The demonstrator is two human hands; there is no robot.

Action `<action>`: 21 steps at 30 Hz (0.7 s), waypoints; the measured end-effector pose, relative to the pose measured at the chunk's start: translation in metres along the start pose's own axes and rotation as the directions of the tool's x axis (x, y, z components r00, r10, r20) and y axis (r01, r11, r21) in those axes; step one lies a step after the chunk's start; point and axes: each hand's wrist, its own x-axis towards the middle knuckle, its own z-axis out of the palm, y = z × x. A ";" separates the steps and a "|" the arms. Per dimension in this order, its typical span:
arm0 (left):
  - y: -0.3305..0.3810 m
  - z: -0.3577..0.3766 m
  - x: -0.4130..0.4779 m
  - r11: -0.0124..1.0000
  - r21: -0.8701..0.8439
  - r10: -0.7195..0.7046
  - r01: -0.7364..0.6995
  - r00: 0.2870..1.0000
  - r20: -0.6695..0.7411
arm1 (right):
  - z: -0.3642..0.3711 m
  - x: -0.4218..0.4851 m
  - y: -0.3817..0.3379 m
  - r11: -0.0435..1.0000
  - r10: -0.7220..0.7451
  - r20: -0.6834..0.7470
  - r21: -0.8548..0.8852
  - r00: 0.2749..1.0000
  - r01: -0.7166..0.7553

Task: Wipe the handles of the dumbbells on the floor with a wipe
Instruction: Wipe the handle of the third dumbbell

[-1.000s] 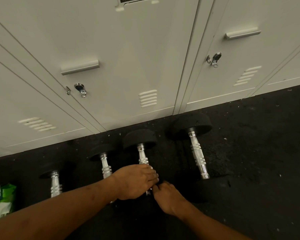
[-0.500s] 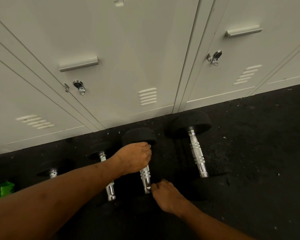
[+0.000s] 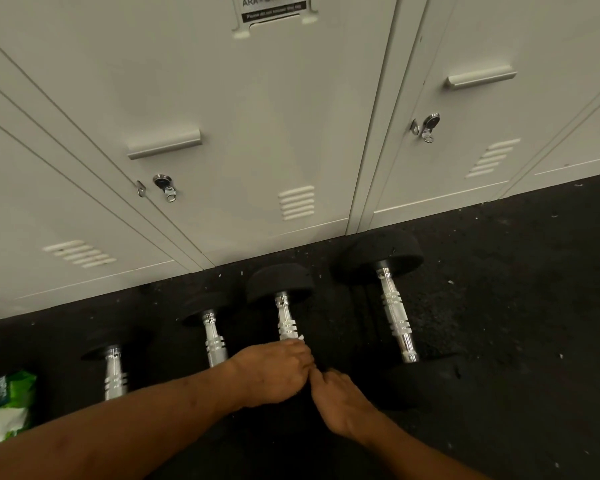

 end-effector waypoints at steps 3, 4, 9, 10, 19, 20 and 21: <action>0.000 0.004 0.000 1.000 -0.010 0.019 -0.019 1.000 0.009 | -0.004 0.000 0.001 0.993 0.055 0.038 0.106 0.998 -0.059; -0.001 0.004 0.001 1.000 -0.022 0.016 -0.016 1.000 0.018 | -0.004 0.001 0.002 0.986 0.086 0.047 0.142 0.995 -0.092; -0.006 0.002 -0.002 0.999 -0.026 0.047 -0.046 0.998 0.045 | -0.001 0.006 0.004 0.939 0.149 0.085 0.299 0.985 -0.168; -0.007 0.002 -0.003 0.998 -0.016 0.057 -0.056 0.997 0.053 | 0.002 0.009 0.005 0.915 0.175 0.086 0.354 0.981 -0.194; -0.001 0.006 -0.010 0.992 -0.031 0.119 -0.119 0.993 -0.002 | 0.012 0.015 0.011 0.881 0.221 0.065 0.414 0.973 -0.228; -0.001 0.004 -0.009 0.993 -0.042 0.115 -0.114 0.993 0.011 | 0.010 0.015 0.010 0.845 0.257 0.095 0.461 0.962 -0.271; -0.001 0.004 -0.007 0.992 -0.019 0.122 -0.121 0.992 0.016 | 0.007 0.014 0.009 0.811 0.282 0.126 0.500 0.951 -0.306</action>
